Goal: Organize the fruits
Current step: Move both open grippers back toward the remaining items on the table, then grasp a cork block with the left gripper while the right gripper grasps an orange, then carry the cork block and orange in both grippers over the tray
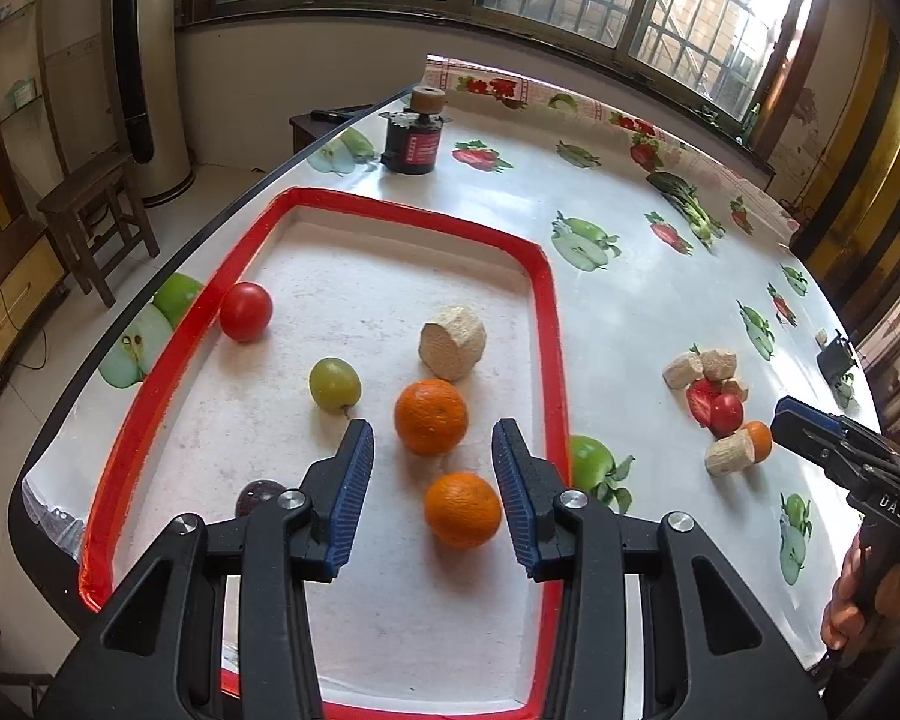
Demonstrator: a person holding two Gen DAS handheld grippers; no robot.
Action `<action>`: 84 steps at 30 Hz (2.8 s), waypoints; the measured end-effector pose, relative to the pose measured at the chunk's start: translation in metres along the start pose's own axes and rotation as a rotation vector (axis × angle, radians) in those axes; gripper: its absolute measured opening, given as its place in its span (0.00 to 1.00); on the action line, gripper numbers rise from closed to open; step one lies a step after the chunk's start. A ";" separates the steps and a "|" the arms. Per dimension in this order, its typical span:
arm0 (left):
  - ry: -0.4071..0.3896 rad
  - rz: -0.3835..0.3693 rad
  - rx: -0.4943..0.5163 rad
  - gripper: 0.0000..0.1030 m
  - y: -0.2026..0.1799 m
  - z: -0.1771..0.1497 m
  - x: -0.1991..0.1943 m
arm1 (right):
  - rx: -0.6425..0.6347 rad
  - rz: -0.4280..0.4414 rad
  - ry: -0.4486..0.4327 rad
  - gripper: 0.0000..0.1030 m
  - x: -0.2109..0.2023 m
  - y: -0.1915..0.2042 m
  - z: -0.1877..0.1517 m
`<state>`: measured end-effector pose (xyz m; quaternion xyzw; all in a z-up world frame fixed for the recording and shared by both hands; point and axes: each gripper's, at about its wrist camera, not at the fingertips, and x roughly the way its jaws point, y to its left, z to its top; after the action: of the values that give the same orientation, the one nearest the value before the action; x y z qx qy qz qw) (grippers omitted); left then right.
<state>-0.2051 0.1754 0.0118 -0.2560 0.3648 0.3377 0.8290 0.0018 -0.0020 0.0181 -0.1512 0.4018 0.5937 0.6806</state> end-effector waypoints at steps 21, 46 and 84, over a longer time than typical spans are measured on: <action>0.055 -0.155 0.164 0.38 -0.107 -0.024 0.001 | 0.114 -0.097 -0.017 0.45 -0.044 -0.067 -0.046; 0.162 -0.250 0.320 0.37 -0.209 -0.027 0.074 | 0.137 -0.135 0.003 0.33 -0.023 -0.107 -0.049; 0.026 -0.191 0.084 0.11 -0.079 -0.042 -0.008 | -0.001 -0.004 -0.001 0.32 -0.022 -0.007 -0.047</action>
<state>-0.1682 0.0934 0.0067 -0.2590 0.3636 0.2383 0.8625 -0.0082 -0.0517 0.0025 -0.1521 0.4008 0.5928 0.6818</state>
